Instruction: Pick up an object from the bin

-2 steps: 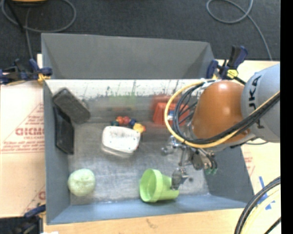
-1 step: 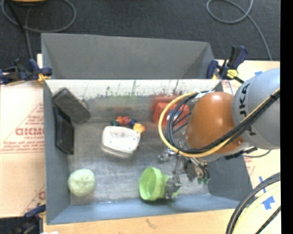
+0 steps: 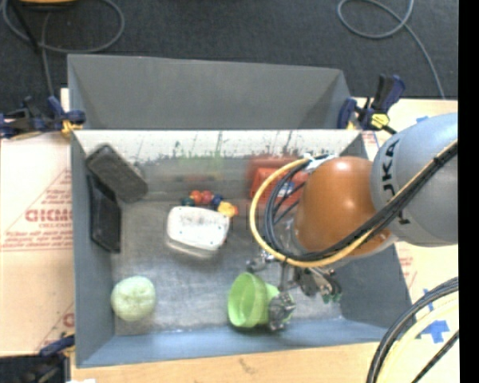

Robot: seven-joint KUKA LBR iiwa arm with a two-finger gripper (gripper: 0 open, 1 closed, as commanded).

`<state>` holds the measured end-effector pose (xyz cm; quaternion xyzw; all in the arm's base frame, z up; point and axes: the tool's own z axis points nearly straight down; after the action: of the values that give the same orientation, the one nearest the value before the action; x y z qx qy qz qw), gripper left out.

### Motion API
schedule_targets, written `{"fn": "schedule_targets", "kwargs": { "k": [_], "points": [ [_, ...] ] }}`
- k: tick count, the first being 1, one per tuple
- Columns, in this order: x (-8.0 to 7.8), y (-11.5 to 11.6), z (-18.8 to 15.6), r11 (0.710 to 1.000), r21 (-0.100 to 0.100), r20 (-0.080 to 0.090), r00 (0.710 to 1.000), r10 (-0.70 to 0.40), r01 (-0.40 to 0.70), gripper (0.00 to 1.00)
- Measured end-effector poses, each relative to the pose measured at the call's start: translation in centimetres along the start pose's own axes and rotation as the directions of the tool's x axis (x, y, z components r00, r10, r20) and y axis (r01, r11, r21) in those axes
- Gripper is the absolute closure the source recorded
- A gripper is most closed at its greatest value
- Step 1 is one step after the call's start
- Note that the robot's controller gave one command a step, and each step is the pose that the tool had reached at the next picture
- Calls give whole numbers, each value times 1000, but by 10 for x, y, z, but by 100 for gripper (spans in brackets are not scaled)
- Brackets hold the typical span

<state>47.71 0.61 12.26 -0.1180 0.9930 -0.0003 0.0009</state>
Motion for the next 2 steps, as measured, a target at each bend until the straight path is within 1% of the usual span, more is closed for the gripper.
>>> {"fn": "schedule_targets", "kwargs": {
  "k": [1,2],
  "points": [
    [1,-4,33,992,2,10,992,125,-125,0],
    [-4,-12,42,1000,-3,27,999,-19,19,100]
  ]
}}
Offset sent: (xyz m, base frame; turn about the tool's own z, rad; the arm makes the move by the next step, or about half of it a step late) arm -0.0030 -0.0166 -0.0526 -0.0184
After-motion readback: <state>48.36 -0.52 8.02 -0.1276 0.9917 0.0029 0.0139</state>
